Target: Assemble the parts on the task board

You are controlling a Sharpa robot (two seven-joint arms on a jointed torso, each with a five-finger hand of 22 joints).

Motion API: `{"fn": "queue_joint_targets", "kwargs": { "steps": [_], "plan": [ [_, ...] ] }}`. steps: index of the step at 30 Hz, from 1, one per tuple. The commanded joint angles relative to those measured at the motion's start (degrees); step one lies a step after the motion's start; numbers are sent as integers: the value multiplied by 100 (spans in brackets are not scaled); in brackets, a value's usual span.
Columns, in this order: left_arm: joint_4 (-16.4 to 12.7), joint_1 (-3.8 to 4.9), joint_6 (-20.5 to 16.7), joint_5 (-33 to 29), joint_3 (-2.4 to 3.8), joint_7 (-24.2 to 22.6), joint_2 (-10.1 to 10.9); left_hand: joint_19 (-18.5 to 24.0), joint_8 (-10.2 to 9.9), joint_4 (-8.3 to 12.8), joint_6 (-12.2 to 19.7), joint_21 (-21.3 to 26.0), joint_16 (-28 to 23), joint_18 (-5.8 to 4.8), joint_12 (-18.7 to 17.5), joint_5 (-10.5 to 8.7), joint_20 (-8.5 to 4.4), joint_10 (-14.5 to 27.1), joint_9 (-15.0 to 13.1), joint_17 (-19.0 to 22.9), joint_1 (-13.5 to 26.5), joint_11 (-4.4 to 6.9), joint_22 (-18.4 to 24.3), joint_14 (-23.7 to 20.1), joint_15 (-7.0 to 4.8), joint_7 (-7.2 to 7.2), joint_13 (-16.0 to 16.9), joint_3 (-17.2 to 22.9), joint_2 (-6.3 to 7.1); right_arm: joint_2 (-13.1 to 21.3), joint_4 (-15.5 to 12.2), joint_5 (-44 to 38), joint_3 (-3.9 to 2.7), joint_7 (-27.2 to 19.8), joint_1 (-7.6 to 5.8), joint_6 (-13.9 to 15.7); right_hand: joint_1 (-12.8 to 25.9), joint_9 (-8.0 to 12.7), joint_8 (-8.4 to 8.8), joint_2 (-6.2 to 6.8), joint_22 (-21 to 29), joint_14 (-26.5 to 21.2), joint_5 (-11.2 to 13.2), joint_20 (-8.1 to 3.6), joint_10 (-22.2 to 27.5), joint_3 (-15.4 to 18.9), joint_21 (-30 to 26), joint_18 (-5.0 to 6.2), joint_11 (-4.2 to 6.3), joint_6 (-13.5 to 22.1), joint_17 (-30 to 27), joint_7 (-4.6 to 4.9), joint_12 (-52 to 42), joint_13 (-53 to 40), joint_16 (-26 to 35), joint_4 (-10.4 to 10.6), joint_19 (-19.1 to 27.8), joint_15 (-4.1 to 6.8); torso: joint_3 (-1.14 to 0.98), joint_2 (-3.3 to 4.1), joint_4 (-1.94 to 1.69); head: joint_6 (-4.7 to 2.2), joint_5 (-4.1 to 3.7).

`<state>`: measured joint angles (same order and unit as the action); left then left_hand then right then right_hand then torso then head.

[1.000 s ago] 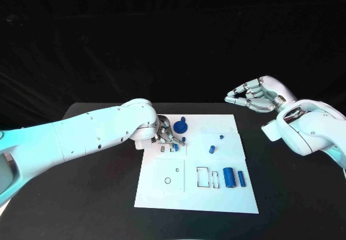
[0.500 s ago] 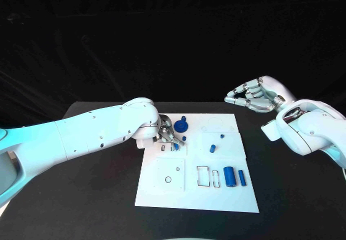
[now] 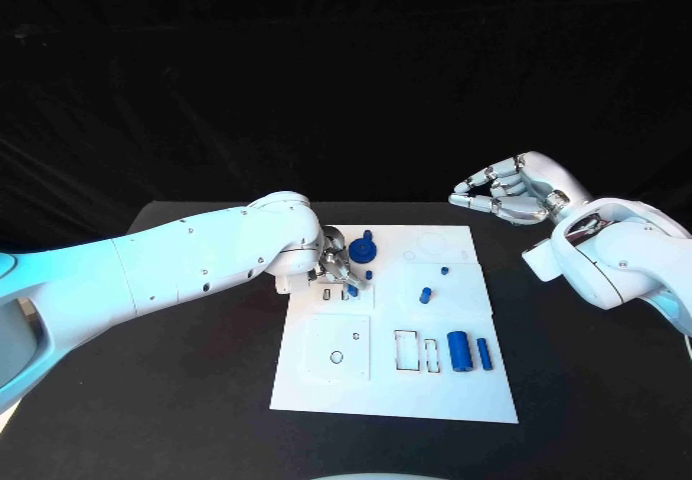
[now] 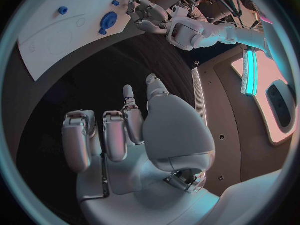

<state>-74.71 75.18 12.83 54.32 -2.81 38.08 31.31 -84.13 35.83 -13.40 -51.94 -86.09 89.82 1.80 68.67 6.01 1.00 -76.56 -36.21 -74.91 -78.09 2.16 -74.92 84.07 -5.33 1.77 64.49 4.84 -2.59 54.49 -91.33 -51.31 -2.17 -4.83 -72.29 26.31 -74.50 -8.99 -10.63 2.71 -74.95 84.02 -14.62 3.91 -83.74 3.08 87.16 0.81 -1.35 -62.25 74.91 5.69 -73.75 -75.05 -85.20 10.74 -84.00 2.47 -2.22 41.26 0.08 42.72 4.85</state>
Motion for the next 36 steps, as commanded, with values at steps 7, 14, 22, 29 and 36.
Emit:
{"fn": "queue_joint_targets", "kwargs": {
  "steps": [7,14,22,29,36],
  "plan": [
    [-22,-18,108,-132,-14,-12,4,-283,-120,292,88,6,18,-19,-194,1199,-1,46,-145,-1509,-273,-50,-839,593,9,44,-117,1868,774,-13,11,-70,7,29,19,-133,-20,-20,-37,-64,-922,417,-58,-52,8,57,-33,66,37,64,642,-5,27,-567,30,9,-233,45,1,-2,0,13,-6],
    [-113,-19,-157,-355,-13,-62,83,-271,27,579,103,34,18,-11,-196,1211,28,-32,-460,-1509,366,-48,-815,593,32,72,-125,3187,1222,-17,24,-70,13,36,25,-148,-18,-23,-38,-65,-925,417,-69,-52,8,62,-32,65,36,71,640,-4,26,-568,32,11,-235,44,-5,-7,-9,10,-17],
    [-395,-39,-605,-430,-7,-109,299,-275,51,668,96,33,18,-11,-157,1207,24,-67,-510,-1509,446,-38,-820,593,24,72,-86,3303,1235,-20,40,-70,20,36,38,-162,-14,-29,-40,-66,-921,417,-83,-51,8,73,-35,66,34,83,643,-1,28,-567,31,16,-232,43,-8,-1,-15,9,-25],
    [-604,-114,-926,-237,-6,-126,435,-298,67,728,87,6,18,-22,-116,1203,20,-99,-542,-1509,492,-34,-866,593,19,68,-44,3372,1255,-20,58,-70,22,29,70,-179,-11,-31,-40,-66,-921,417,-86,-51,9,77,-35,66,33,87,640,0,31,-565,32,19,-232,42,0,4,-16,21,-4],
    [-645,-170,-1047,141,-6,-80,468,-308,71,748,87,-7,18,-28,-105,1200,18,-108,-551,-1509,506,-32,-888,593,18,67,-33,3389,1266,-23,64,-70,23,19,84,-191,-1,-38,-44,-69,-919,416,-95,-50,9,89,-36,67,31,95,637,1,31,-565,35,28,-231,41,2,6,1,34,22]
  ]
}}
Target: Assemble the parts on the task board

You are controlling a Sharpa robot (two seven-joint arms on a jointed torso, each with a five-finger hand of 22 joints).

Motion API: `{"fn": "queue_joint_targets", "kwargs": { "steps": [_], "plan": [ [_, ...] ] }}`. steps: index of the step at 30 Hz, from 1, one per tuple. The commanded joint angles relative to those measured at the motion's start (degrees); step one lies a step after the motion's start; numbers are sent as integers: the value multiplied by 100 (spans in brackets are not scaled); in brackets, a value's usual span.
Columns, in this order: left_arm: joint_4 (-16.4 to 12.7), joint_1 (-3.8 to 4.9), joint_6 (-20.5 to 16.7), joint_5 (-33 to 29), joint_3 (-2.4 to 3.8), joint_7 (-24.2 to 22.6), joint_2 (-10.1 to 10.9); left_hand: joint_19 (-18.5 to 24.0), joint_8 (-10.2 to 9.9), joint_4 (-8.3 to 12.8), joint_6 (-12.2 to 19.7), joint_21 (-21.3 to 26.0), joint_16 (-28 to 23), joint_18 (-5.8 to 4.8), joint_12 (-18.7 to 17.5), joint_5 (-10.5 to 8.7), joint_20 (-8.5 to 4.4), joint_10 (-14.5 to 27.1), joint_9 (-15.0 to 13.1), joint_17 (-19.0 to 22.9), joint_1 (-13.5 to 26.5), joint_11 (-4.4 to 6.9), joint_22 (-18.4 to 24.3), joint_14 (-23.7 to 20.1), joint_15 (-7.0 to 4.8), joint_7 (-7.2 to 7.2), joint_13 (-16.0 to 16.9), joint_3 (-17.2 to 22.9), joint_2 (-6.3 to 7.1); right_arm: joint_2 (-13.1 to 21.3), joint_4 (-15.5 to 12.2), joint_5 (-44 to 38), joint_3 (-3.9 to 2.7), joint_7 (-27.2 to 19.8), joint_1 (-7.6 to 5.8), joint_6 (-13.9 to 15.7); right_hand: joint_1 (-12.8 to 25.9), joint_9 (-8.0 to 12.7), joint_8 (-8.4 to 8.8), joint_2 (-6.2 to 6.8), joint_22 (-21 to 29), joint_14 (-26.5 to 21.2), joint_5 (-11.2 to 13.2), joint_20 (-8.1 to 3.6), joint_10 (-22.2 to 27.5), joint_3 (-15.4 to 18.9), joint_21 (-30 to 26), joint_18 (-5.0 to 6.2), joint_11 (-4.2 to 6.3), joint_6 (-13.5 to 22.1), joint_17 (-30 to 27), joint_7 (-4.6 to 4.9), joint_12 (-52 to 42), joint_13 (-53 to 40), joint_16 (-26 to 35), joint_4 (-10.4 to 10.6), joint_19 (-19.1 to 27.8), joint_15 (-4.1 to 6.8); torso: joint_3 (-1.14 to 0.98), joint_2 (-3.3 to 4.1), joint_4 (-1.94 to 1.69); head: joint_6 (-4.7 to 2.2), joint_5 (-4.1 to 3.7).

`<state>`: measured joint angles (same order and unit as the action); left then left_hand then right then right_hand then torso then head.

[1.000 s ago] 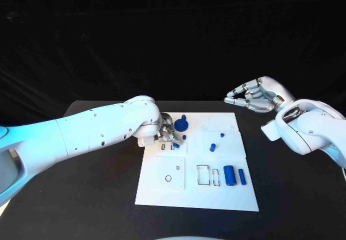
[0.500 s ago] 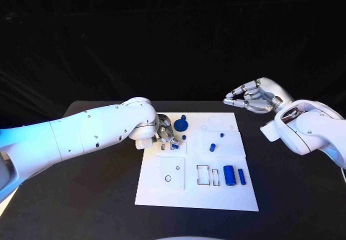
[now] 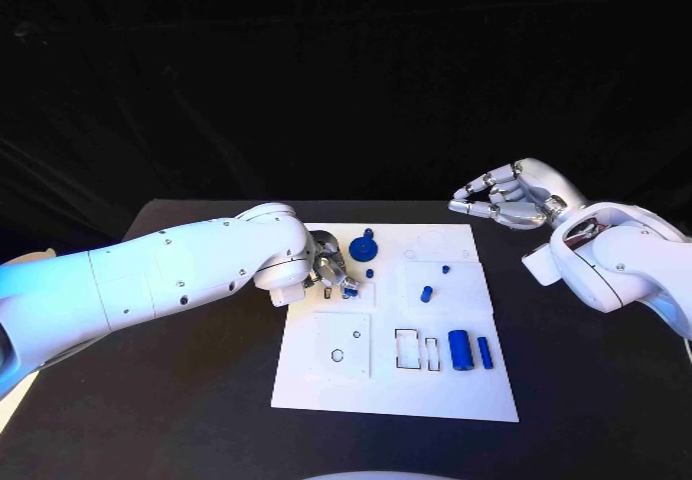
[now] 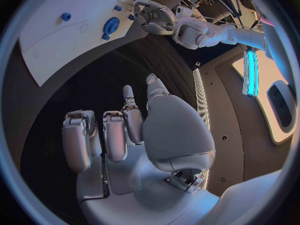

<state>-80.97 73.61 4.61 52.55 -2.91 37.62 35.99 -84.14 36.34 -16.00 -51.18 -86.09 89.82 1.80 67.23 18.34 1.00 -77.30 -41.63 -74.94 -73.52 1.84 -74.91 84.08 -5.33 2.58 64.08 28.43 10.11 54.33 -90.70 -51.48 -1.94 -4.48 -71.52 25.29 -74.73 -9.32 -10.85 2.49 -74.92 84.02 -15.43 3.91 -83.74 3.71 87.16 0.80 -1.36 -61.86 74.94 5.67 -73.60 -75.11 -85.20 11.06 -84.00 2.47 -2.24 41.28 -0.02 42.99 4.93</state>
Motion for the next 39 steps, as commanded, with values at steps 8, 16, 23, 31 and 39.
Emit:
{"fn": "queue_joint_targets", "kwargs": {
  "steps": [8,16,23,31,39],
  "plan": [
    [-39,-48,-235,584,4,4,9,-313,22,1023,11,-14,18,-30,36,-36,17,-35,-16,-1506,55,1,-901,592,17,-14,4,1046,-4,-8,6,-54,0,-21,13,-92,22,-5,-23,-47,-922,416,-15,-50,9,25,-37,67,32,56,633,3,15,-559,35,-4,-232,41,6,11,13,20,17],
    [-40,-55,-7,656,4,38,25,-312,25,1035,10,-13,18,-30,36,-37,16,-37,-22,-1506,61,1,-898,592,16,-14,3,1058,-1,-9,8,-54,0,-26,18,-98,22,-5,-23,-47,-922,416,-15,-50,9,25,-37,67,32,56,633,3,15,-559,35,-4,-232,41,4,5,10,40,19],
    [-14,-57,144,680,4,61,22,-312,25,1041,11,-12,18,-29,35,-37,16,-37,-25,-1506,65,1,-897,592,15,-14,1,1065,-3,-11,9,-54,0,-19,23,-96,29,-10,-25,-48,-920,417,-21,-49,9,34,-38,67,31,62,633,4,16,-559,36,2,-231,40,3,4,11,49,34],
    [-7,-59,326,683,3,83,18,-319,26,1045,11,-21,18,-33,35,-38,16,-37,-28,-1506,70,0,-912,592,15,-13,0,1072,-7,-13,9,-56,0,-4,27,-95,29,-10,-25,-48,-920,417,-21,-49,9,34,-38,67,31,62,633,4,16,-559,36,2,-231,40,0,7,14,59,42],
    [-5,-63,426,705,2,94,11,-318,27,1050,12,-20,18,-33,24,-39,15,-32,-30,-1506,72,0,-911,592,15,-13,-12,1076,-5,-14,8,-56,0,1,28,-107,36,-16,-30,-54,-917,417,-27,-49,8,43,-40,68,30,67,634,4,13,-560,36,10,-229,39,-2,5,13,61,50]
  ]
}}
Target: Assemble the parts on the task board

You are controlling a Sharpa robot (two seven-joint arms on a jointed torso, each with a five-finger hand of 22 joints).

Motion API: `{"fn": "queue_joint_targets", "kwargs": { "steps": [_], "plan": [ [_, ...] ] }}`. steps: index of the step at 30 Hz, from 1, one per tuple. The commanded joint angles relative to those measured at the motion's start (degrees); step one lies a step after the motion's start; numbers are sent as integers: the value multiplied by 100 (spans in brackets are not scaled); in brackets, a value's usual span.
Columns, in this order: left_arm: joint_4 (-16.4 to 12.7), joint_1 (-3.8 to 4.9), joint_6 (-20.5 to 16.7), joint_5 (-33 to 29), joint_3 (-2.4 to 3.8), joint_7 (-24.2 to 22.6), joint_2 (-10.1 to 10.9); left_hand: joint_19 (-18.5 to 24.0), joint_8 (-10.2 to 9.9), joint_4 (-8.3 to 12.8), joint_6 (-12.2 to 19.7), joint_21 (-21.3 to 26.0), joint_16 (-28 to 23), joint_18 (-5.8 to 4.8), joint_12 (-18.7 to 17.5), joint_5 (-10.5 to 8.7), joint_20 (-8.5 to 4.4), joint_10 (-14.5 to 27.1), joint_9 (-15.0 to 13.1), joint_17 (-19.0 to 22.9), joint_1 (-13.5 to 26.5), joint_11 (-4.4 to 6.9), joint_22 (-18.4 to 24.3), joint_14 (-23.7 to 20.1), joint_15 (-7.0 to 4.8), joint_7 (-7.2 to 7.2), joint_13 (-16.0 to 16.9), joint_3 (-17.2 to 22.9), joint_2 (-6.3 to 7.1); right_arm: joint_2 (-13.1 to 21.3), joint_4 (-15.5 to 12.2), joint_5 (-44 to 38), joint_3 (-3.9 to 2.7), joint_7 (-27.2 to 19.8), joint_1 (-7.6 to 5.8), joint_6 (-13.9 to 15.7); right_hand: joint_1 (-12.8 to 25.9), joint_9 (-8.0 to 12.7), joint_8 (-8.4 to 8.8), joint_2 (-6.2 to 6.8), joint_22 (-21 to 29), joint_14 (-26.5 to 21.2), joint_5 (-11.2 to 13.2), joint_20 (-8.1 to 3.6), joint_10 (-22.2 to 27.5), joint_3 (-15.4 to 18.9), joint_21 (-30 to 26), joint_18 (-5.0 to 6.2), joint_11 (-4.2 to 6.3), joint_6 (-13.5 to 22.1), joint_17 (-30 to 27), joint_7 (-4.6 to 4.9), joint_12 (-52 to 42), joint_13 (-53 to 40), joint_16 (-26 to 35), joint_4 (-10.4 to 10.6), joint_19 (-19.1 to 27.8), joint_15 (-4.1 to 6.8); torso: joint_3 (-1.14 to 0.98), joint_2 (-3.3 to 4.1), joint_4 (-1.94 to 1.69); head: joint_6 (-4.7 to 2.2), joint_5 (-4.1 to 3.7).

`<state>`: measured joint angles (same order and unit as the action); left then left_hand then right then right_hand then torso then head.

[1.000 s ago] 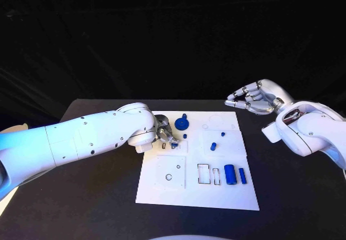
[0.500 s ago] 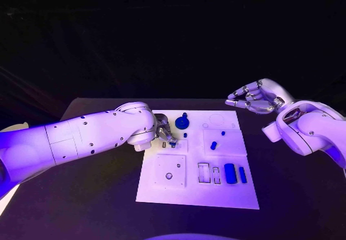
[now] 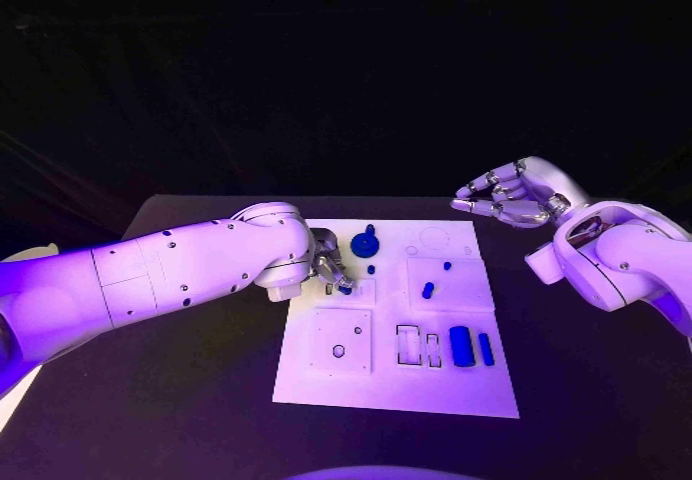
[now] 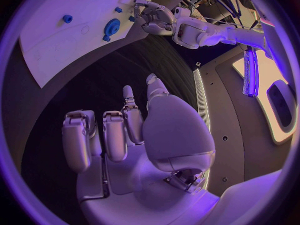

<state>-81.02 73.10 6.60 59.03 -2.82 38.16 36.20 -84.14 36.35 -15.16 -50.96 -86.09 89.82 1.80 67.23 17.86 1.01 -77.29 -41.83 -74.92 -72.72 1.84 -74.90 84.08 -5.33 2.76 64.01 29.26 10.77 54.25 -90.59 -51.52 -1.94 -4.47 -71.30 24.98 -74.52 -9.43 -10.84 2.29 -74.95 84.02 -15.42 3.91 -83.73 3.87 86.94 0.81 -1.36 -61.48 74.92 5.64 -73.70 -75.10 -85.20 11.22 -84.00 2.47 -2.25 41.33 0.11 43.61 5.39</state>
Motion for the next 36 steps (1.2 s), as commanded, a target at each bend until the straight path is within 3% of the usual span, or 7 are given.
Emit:
{"fn": "queue_joint_targets", "kwargs": {
  "steps": [1,24,36],
  "plan": [
    [0,-12,233,66,-7,44,-12,-318,26,966,-10,-20,18,-33,24,9,15,-32,-10,-1508,-8,1,-911,592,14,-31,-5,992,-71,-6,-3,-52,0,0,6,-77,16,-5,-30,-34,-914,417,-28,-49,8,27,-18,68,30,29,637,7,24,-561,36,-6,-229,39,-1,-1,0,1,6],
    [125,-19,415,107,-12,73,-88,-345,58,983,-49,-48,18,-46,70,-20,9,-79,-60,-1508,165,14,-963,592,7,-56,30,960,-90,1,-17,-52,0,-11,6,-102,16,-5,-30,-34,-914,417,-28,-49,8,27,-18,68,30,29,637,7,24,-561,36,-6,-229,39,-1,2,7,35,17],
    [252,-33,522,108,-18,72,-167,-381,33,861,-239,-81,18,-62,160,-49,-55,-131,-91,-1508,674,96,-1030,592,-62,-165,111,315,-144,13,-32,-52,0,-11,6,-104,16,-5,-30,-34,-914,417,-28,-49,8,27,-18,68,30,29,637,7,24,-561,36,-6,-229,39,-3,-1,2,53,11]
  ]
}}
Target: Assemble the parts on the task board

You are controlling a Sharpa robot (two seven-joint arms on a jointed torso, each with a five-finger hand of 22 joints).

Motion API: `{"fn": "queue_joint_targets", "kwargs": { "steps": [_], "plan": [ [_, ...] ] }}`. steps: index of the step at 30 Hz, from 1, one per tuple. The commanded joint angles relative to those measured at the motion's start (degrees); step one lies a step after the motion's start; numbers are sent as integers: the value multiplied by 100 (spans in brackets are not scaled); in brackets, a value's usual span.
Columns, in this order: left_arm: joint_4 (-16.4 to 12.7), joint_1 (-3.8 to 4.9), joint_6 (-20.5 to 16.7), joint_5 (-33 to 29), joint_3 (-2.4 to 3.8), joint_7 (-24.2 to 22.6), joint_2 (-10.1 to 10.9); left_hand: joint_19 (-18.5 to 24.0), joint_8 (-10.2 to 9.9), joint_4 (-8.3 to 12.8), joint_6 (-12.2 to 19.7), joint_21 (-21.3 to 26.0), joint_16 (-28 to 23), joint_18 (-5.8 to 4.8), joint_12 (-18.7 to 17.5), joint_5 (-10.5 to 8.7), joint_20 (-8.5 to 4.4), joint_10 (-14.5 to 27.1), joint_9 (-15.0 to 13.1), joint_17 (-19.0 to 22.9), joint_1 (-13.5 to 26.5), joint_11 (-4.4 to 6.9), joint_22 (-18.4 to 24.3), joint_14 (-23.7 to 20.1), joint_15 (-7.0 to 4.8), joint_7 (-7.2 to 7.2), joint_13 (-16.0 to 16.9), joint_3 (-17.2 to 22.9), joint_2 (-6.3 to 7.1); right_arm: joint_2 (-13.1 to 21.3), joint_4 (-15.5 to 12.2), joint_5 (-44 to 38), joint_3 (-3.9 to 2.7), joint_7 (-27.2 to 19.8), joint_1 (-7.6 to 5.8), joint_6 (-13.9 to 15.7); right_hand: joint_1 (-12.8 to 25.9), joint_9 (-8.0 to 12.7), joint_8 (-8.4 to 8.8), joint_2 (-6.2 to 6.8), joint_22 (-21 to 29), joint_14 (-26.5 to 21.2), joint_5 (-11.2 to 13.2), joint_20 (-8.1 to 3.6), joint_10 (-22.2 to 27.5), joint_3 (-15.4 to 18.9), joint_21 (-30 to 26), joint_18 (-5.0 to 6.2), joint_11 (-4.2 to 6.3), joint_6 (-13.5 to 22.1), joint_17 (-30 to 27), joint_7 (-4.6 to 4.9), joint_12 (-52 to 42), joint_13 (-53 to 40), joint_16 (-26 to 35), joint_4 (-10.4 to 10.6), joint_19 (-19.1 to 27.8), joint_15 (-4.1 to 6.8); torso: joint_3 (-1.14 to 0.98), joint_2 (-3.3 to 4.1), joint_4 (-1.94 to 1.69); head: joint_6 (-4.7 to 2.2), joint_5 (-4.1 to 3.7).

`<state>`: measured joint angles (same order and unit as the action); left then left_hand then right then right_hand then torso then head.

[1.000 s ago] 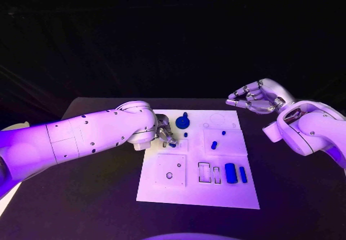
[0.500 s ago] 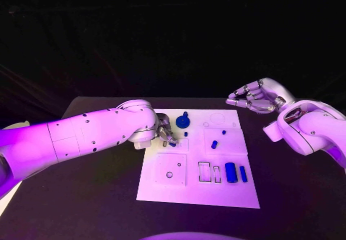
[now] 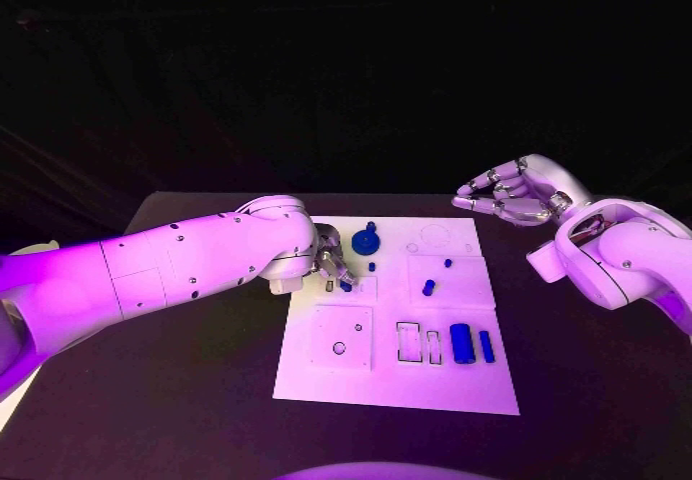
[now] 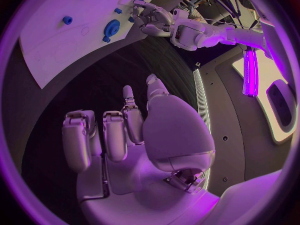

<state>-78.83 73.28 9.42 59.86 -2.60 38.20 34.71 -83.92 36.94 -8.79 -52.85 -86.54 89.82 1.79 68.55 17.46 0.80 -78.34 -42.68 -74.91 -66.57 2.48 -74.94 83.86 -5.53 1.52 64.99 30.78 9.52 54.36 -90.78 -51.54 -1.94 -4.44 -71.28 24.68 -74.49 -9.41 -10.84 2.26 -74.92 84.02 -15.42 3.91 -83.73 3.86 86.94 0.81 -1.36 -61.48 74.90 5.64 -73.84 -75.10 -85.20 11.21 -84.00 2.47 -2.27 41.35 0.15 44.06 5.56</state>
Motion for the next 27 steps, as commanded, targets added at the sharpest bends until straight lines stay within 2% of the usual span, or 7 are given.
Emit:
{"fn": "queue_joint_targets", "kwargs": {
  "steps": [1,16,27],
  "plan": [
    [37,-51,248,24,-40,68,-21,-405,-26,216,-62,-38,18,-62,37,-9,-37,-31,-7,-1509,76,35,-1032,614,-44,-44,21,132,-23,2,-14,-50,0,-14,4,-75,12,-7,-30,-31,-917,417,-28,-49,8,28,-18,68,30,29,638,7,37,-561,36,-5,-229,39,0,-3,-2,8,-6],
    [100,-52,321,23,-40,63,-53,-438,4,58,-191,-79,18,-79,140,-5,-68,-103,-50,-1509,342,71,-1103,614,-75,-87,121,-317,-86,14,-26,42,0,-12,4,-97,19,-19,-39,-40,-911,417,-40,-47,10,42,-21,69,30,38,634,7,43,-558,39,5,-226,38,0,-1,-6,19,-6],
    [154,-52,377,45,-40,58,-82,-450,17,-115,-254,-93,18,-85,199,0,-80,-147,-73,-1509,584,82,-1129,614,-85,-102,180,-618,-73,24,-46,21,0,-11,4,-104,20,-22,-40,-41,-918,420,-42,-47,4,45,-18,68,30,41,649,7,28,-566,31,6,-230,38,0,-2,-5,31,-1]
  ]
}}
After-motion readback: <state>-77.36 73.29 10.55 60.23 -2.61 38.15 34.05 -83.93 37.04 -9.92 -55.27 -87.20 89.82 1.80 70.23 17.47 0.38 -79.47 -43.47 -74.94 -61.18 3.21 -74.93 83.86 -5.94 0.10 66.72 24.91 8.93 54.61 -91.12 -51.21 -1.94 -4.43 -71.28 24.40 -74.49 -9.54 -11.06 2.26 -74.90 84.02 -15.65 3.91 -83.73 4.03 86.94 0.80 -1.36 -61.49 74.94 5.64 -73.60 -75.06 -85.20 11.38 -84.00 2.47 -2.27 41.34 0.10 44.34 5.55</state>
